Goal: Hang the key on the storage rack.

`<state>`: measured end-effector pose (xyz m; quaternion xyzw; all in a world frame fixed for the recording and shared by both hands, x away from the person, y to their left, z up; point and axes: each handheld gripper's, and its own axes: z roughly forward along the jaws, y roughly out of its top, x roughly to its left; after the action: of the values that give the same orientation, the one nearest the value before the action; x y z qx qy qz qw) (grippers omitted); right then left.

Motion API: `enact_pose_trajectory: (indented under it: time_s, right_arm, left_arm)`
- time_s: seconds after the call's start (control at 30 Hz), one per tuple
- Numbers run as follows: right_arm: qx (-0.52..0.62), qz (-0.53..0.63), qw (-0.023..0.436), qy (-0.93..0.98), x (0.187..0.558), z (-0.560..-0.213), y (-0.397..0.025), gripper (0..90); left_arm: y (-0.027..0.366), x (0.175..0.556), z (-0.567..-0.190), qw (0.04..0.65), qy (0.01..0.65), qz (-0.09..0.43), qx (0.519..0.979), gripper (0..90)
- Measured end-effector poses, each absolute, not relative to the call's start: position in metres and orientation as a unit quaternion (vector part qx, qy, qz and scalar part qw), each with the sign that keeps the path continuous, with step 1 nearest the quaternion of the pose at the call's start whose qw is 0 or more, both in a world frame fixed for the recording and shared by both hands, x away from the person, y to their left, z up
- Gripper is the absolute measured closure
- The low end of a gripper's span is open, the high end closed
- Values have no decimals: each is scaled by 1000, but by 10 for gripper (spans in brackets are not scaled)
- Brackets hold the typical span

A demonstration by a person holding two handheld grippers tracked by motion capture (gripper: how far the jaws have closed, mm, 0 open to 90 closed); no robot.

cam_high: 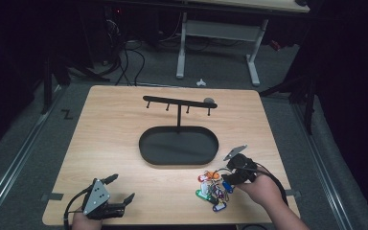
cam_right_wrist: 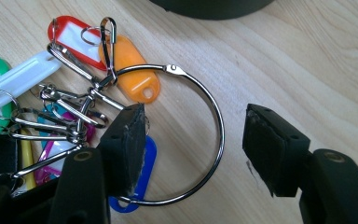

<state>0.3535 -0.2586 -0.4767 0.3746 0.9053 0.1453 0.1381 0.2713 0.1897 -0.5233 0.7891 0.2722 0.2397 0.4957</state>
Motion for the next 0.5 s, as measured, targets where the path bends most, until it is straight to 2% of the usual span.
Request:
enact_pose_trajectory:
  time_s: [0.13, 0.37, 0.5]
  right_arm:
    - [367, 123, 106, 916, 367, -478, -253, 392]
    - [347, 81, 91, 930, 382, -482, -247, 403]
    - [332, 50, 73, 939, 391, -483, -240, 462]
  left_arm:
    - [190, 271, -523, 496, 272, 239, 789, 150]
    - [191, 271, -523, 498, 273, 239, 788, 150]
    - [190, 271, -523, 497, 273, 238, 789, 150]
